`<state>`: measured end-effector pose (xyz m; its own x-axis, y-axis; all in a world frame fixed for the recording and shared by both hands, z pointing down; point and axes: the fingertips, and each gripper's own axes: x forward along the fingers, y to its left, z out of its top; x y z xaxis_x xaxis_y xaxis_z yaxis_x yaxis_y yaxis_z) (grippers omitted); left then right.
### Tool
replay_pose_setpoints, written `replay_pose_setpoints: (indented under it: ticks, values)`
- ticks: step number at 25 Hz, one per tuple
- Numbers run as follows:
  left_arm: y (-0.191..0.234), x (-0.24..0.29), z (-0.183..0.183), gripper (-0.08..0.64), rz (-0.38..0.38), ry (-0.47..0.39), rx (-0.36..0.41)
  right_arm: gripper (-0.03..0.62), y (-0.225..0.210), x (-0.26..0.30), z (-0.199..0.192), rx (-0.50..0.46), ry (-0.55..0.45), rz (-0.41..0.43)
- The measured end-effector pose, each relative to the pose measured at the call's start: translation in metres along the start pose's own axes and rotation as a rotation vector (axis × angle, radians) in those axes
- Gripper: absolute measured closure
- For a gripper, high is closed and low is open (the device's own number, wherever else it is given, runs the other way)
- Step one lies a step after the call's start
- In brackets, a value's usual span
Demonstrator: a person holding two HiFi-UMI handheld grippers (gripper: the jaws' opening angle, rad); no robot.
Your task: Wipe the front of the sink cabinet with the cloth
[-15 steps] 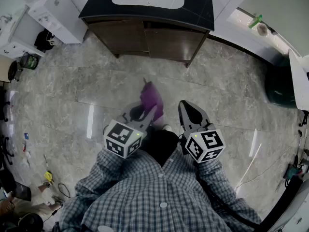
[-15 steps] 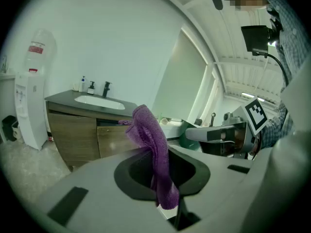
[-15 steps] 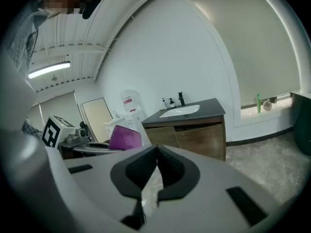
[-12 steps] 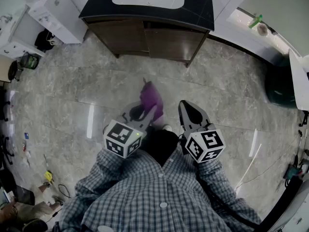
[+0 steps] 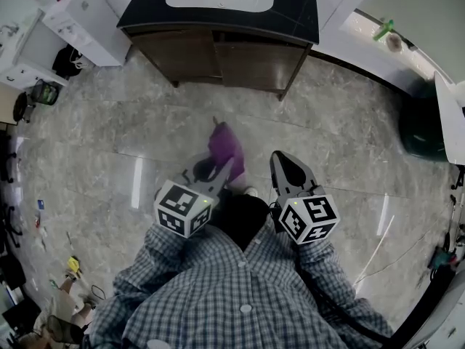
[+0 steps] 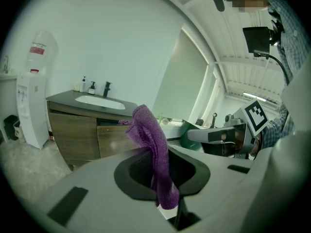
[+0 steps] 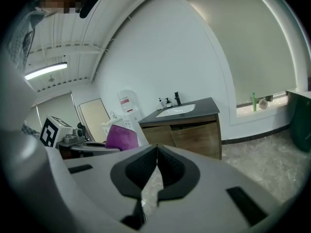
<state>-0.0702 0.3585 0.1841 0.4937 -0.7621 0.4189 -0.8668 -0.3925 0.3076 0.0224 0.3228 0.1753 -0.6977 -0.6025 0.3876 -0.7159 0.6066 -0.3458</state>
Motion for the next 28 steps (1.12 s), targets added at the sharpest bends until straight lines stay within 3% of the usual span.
replay_pose_setpoints:
  ticks: [24, 28]
  values:
    - [-0.022, 0.012, 0.004, 0.506, 0.138, -0.041, -0.029, 0.574, -0.05, -0.038, -0.006, 0.003, 0.001, 0.02]
    - [-0.029, 0.019, 0.007, 0.506, 0.135, -0.047, -0.019, 0.574, -0.064, -0.046, -0.007, 0.056, -0.015, 0.013]
